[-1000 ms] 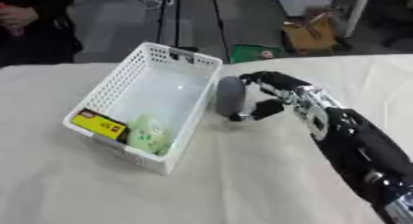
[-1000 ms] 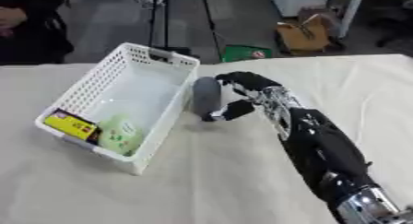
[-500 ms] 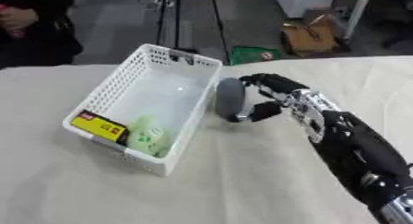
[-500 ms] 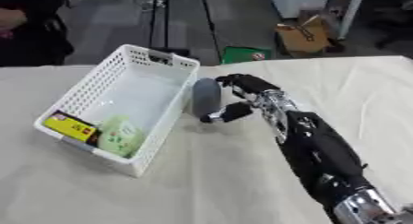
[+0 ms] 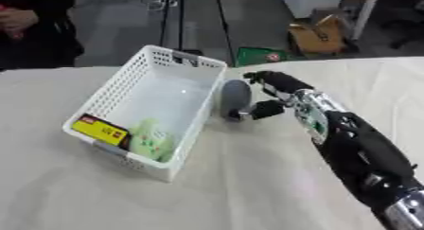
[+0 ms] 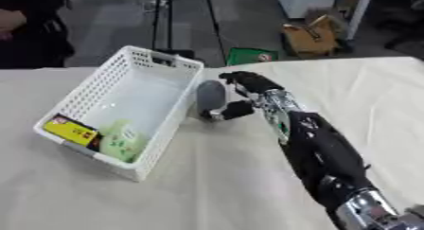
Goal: Pick up objects on the table and place them in the box.
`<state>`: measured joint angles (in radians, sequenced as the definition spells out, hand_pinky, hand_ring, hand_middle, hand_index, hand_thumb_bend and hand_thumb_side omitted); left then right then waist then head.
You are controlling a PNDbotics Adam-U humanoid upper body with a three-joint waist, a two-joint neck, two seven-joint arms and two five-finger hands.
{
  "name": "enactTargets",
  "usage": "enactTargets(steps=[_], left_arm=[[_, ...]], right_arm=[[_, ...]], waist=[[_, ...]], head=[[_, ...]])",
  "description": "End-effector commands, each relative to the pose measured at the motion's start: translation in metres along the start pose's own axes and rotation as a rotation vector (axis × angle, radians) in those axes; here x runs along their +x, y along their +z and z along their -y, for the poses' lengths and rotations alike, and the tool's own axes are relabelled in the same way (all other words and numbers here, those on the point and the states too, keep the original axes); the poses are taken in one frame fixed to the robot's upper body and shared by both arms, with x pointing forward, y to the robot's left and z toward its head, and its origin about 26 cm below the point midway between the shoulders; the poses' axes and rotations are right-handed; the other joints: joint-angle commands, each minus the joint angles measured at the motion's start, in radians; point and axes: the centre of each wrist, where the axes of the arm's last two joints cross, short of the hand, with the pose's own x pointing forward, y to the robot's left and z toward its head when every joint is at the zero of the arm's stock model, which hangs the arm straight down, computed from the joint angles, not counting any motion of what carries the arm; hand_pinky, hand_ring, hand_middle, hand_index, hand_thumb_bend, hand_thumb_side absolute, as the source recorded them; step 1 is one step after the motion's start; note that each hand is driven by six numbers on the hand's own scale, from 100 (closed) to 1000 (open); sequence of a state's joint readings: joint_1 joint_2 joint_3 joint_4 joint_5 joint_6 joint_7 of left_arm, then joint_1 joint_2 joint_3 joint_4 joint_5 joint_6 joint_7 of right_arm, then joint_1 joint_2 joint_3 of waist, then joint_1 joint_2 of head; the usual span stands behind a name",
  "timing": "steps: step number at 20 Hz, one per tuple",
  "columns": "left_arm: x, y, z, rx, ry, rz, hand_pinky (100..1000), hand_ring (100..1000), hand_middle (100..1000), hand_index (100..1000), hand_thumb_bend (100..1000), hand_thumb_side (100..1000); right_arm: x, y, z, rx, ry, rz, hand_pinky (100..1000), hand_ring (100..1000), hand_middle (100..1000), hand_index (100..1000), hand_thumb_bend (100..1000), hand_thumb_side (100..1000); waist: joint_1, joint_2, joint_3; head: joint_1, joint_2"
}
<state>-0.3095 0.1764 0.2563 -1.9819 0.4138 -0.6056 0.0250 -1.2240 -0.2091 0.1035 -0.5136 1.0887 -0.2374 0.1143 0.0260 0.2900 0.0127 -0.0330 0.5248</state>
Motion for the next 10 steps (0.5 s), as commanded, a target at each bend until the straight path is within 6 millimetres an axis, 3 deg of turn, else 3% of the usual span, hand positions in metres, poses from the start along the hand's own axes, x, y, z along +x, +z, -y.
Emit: enactTargets(steps=[1, 10], left_arm=[[0.004, -0.007, 0.002, -0.019, 0.008, 0.026, 674, 618, 718, 708, 100, 616], [0.003, -0.007, 0.003, -0.024, 0.009, 0.026, 675, 619, 718, 708, 100, 615]], right_arm=[[0.003, -0.004, 0.018, -0.040, -0.012, -0.005, 975, 1000, 830, 1000, 731, 829], [0.007, -0.007, 0.007, 0.002, -0.107, -0.054, 978, 1000, 802, 1000, 710, 792]], waist=[[0.001, -0.016, 0.001], [0.001, -0.014, 0.006]], head=[[-0.002, -0.014], [-0.004, -0.018]])
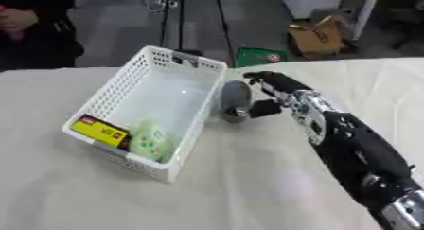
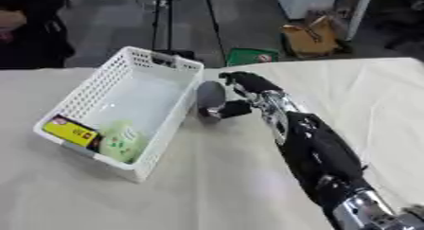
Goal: Pick up objects on the table and place them in the box.
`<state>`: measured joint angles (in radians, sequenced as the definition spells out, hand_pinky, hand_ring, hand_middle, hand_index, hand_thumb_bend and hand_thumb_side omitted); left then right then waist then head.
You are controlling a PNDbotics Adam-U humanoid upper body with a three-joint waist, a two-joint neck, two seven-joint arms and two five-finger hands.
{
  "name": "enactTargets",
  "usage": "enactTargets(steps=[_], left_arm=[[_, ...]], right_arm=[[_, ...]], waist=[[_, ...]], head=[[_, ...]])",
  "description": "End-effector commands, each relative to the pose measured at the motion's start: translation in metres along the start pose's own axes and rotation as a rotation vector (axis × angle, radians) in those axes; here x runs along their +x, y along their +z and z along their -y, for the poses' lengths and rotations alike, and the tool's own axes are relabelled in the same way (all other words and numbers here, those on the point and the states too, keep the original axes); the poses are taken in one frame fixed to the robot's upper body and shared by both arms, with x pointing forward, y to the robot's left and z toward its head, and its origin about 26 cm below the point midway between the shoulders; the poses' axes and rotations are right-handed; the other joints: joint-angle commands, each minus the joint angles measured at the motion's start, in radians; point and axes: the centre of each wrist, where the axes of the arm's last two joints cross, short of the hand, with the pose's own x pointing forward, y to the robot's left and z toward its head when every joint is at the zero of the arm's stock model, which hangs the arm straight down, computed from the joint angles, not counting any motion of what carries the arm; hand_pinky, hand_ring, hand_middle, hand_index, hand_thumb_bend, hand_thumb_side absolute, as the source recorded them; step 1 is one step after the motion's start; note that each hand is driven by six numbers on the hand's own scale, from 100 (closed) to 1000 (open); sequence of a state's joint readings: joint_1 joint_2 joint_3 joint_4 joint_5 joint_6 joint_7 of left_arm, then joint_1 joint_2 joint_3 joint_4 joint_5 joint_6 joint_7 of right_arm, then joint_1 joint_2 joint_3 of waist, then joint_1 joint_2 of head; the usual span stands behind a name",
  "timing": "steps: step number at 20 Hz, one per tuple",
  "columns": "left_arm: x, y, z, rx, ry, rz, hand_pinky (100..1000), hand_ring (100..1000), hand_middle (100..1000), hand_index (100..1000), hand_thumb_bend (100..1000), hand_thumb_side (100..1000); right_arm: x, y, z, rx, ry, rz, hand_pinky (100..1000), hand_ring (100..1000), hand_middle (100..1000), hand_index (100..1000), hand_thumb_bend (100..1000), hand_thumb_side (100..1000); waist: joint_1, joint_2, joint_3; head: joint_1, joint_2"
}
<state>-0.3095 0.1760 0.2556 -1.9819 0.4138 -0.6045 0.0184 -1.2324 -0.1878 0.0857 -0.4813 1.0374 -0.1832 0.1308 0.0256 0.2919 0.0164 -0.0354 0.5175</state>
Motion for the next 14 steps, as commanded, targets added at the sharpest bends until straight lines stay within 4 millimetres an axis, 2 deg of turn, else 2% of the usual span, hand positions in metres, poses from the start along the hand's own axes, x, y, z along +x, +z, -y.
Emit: enactTargets(steps=[1, 14], left_arm=[[0.0036, -0.0069, 0.0025, -0.018, 0.008, 0.027, 675, 619, 718, 708, 100, 615], [0.0034, -0.0069, 0.0028, -0.021, 0.008, 0.026, 675, 620, 719, 708, 100, 615]], right_arm=[[0.0030, -0.0027, 0.0122, -0.015, -0.035, -0.015, 978, 1000, 802, 1000, 710, 792], [0.0053, -0.0039, 0.0096, -0.003, -0.077, -0.027, 978, 1000, 768, 982, 689, 794]], waist=[[0.002, -0.015, 0.004], [0.002, -0.015, 0.003]], head=[[-0.002, -0.011], [-0.001, -0.016]])
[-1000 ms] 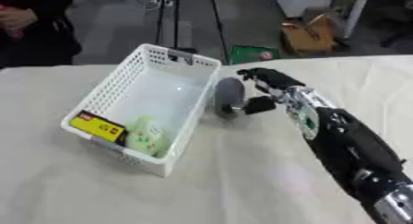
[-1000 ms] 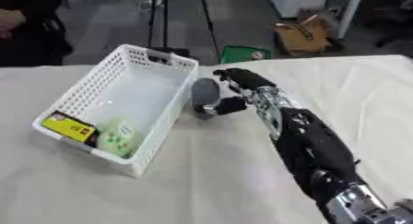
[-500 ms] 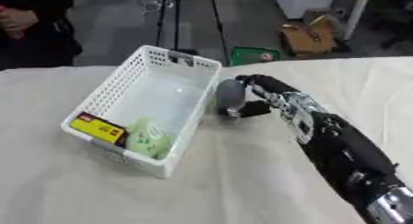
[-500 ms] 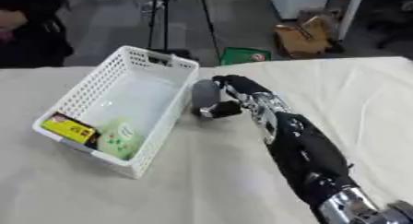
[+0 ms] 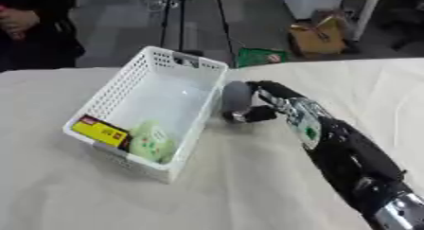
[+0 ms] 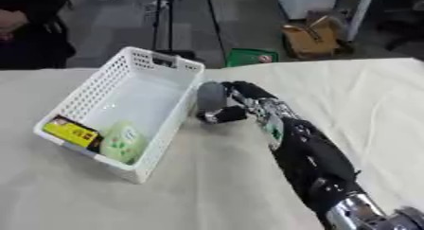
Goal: Pick up objects on the table and place them in the box.
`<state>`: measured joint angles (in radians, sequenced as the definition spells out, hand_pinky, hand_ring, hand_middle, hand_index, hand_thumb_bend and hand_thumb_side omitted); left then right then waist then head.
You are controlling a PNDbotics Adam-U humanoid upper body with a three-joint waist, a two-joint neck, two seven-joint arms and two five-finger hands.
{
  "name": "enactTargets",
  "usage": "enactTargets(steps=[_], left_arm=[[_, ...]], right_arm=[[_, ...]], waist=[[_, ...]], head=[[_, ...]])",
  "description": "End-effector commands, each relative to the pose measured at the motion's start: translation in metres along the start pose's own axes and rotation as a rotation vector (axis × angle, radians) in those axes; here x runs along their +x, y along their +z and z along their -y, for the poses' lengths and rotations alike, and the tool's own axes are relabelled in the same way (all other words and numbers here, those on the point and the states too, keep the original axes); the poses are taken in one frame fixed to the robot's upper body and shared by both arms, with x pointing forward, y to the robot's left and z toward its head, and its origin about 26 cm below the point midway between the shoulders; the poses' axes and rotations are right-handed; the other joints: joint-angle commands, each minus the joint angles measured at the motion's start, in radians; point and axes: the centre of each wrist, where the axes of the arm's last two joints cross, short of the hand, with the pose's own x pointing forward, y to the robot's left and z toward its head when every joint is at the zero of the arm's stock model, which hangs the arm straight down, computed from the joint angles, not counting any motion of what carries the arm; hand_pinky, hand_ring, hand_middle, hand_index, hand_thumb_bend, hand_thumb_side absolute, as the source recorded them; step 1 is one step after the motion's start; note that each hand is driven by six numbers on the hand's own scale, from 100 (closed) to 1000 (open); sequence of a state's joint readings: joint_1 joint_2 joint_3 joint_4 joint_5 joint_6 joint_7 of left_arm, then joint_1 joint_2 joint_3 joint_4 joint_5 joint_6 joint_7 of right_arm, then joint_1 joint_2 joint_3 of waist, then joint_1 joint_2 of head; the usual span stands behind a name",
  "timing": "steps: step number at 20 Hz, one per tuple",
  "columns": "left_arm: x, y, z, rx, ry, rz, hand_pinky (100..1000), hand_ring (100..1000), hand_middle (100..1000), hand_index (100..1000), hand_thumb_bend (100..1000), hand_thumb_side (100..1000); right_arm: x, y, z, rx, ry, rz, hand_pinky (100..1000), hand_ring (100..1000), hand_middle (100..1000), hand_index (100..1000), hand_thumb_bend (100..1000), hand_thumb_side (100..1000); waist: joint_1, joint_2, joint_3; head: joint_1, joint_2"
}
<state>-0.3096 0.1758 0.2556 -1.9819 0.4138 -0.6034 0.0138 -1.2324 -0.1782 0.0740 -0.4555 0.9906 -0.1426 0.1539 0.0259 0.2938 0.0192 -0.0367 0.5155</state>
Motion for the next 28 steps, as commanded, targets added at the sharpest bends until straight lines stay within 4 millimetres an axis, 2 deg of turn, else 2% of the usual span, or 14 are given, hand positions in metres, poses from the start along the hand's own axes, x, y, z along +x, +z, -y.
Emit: enactTargets(steps=[1, 10, 28], left_arm=[[0.0034, -0.0069, 0.0028, -0.017, 0.008, 0.026, 675, 620, 719, 708, 100, 615], [0.0034, -0.0064, 0.0030, -0.022, 0.008, 0.022, 676, 622, 721, 708, 100, 615], [0.0034, -0.0067, 0.0028, -0.021, 0.008, 0.022, 676, 623, 723, 708, 100, 617]], right_arm=[[0.0067, -0.0024, 0.0171, -0.041, -0.009, 0.015, 978, 1000, 768, 982, 689, 794], [0.0076, -0.0023, 0.0194, -0.090, -0.029, 0.012, 972, 994, 679, 918, 647, 813], [0.0060, -0.0020, 0.0163, -0.106, -0.036, -0.016, 966, 973, 585, 843, 559, 709]], waist=[[0.001, -0.017, 0.000], [0.002, -0.019, -0.003], [0.002, -0.016, -0.002]], head=[[0.001, -0.014], [0.001, -0.017], [0.001, -0.020]])
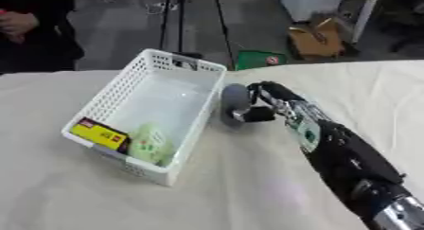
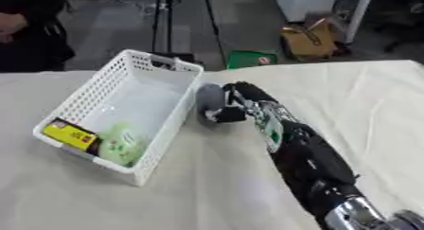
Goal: Pick up objects on the table and place them in the box.
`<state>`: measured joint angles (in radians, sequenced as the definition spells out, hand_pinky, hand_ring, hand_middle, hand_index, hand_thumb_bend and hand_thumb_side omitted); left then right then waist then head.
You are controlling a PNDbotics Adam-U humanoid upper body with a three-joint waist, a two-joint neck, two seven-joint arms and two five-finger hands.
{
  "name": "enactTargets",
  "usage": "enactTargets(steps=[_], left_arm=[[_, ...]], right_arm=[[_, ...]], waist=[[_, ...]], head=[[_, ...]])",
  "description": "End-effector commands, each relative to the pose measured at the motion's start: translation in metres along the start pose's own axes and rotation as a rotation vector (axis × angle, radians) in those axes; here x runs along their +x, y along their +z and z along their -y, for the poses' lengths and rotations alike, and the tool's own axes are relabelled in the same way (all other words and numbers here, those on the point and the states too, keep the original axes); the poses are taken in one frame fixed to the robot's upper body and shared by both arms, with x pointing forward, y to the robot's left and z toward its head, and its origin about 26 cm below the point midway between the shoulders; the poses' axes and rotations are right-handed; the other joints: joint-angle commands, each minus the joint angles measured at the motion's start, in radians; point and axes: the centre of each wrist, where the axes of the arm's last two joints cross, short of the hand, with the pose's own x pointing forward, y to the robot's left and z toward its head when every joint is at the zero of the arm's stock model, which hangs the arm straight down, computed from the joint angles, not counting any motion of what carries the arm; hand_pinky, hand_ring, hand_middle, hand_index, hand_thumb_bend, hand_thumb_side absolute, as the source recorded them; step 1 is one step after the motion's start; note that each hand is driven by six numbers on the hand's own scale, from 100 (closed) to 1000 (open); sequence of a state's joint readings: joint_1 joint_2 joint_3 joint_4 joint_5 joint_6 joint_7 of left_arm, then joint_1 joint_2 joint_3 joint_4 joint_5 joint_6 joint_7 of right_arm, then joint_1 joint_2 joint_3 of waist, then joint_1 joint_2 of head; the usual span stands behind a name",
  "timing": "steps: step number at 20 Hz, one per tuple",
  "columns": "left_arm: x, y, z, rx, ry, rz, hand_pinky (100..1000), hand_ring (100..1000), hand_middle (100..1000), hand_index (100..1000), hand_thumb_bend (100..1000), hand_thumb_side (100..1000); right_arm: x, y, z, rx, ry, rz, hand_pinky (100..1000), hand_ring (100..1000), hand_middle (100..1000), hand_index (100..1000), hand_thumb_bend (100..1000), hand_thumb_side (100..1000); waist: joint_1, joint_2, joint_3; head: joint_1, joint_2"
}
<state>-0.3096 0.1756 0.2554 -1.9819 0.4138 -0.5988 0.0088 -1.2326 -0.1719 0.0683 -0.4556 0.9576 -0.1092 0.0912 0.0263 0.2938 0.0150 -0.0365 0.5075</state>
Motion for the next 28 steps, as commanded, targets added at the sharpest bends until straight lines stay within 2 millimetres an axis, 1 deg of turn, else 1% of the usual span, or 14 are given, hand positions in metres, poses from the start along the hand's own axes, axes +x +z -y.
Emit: enactTargets(steps=[1, 2, 11, 14, 16, 17, 18, 19, 26, 27, 28], left_arm=[[0.0035, -0.0067, 0.0027, -0.016, 0.007, 0.027, 676, 623, 723, 708, 100, 617], [0.0035, -0.0067, 0.0027, -0.016, 0.007, 0.026, 676, 623, 723, 708, 100, 617], [0.0034, -0.0067, 0.0029, -0.018, 0.007, 0.027, 676, 624, 724, 708, 100, 617], [0.0034, -0.0068, 0.0028, -0.018, 0.007, 0.027, 676, 624, 724, 708, 100, 617], [0.0034, -0.0069, 0.0029, -0.018, 0.007, 0.027, 676, 624, 724, 708, 100, 618], [0.0033, -0.0070, 0.0030, -0.019, 0.007, 0.027, 676, 624, 725, 709, 100, 619], [0.0033, -0.0071, 0.0033, -0.020, 0.008, 0.027, 676, 625, 725, 709, 100, 618], [0.0033, -0.0072, 0.0033, -0.021, 0.008, 0.027, 676, 624, 725, 709, 100, 617], [0.0033, -0.0071, 0.0032, -0.024, 0.009, 0.026, 676, 624, 725, 708, 100, 617], [0.0033, -0.0071, 0.0031, -0.024, 0.009, 0.026, 676, 624, 724, 708, 100, 617], [0.0033, -0.0070, 0.0031, -0.023, 0.009, 0.026, 676, 624, 725, 708, 100, 617]], right_arm=[[0.0045, -0.0023, 0.0172, -0.040, 0.006, 0.010, 966, 973, 585, 843, 559, 709], [0.0045, -0.0023, 0.0172, -0.040, 0.005, 0.010, 966, 968, 569, 830, 540, 704], [0.0055, -0.0024, 0.0167, -0.068, -0.026, 0.001, 961, 939, 509, 778, 493, 684], [0.0055, -0.0023, 0.0166, -0.080, -0.032, -0.002, 961, 937, 507, 776, 492, 683], [0.0058, -0.0024, 0.0170, -0.082, -0.033, -0.001, 961, 936, 507, 776, 508, 685], [0.0065, -0.0025, 0.0170, -0.080, -0.031, 0.003, 960, 950, 557, 815, 625, 749], [0.0075, -0.0028, 0.0166, -0.069, -0.023, 0.014, 960, 956, 588, 836, 646, 785], [0.0079, -0.0029, 0.0163, -0.057, -0.015, 0.024, 967, 972, 683, 898, 675, 855], [0.0095, -0.0037, 0.0179, -0.020, 0.019, 0.043, 972, 983, 729, 926, 689, 859], [0.0097, -0.0038, 0.0179, -0.019, 0.021, 0.043, 973, 985, 731, 925, 707, 839], [0.0099, -0.0038, 0.0173, -0.018, 0.022, 0.041, 973, 985, 732, 925, 690, 855]], waist=[[0.001, -0.016, 0.002], [0.001, -0.016, 0.002], [0.001, -0.014, 0.004], [0.001, -0.013, 0.004], [0.001, -0.013, 0.003], [0.001, -0.013, 0.003], [0.000, -0.013, 0.003], [0.000, -0.013, 0.003], [-0.001, -0.015, 0.002], [-0.001, -0.015, 0.003], [-0.001, -0.015, 0.004]], head=[[0.001, -0.012], [0.001, -0.012], [0.002, -0.016], [0.002, -0.017], [0.003, -0.016], [0.003, -0.016], [0.002, -0.016], [0.002, -0.018], [0.001, -0.029], [0.000, -0.030], [-0.001, -0.031]])
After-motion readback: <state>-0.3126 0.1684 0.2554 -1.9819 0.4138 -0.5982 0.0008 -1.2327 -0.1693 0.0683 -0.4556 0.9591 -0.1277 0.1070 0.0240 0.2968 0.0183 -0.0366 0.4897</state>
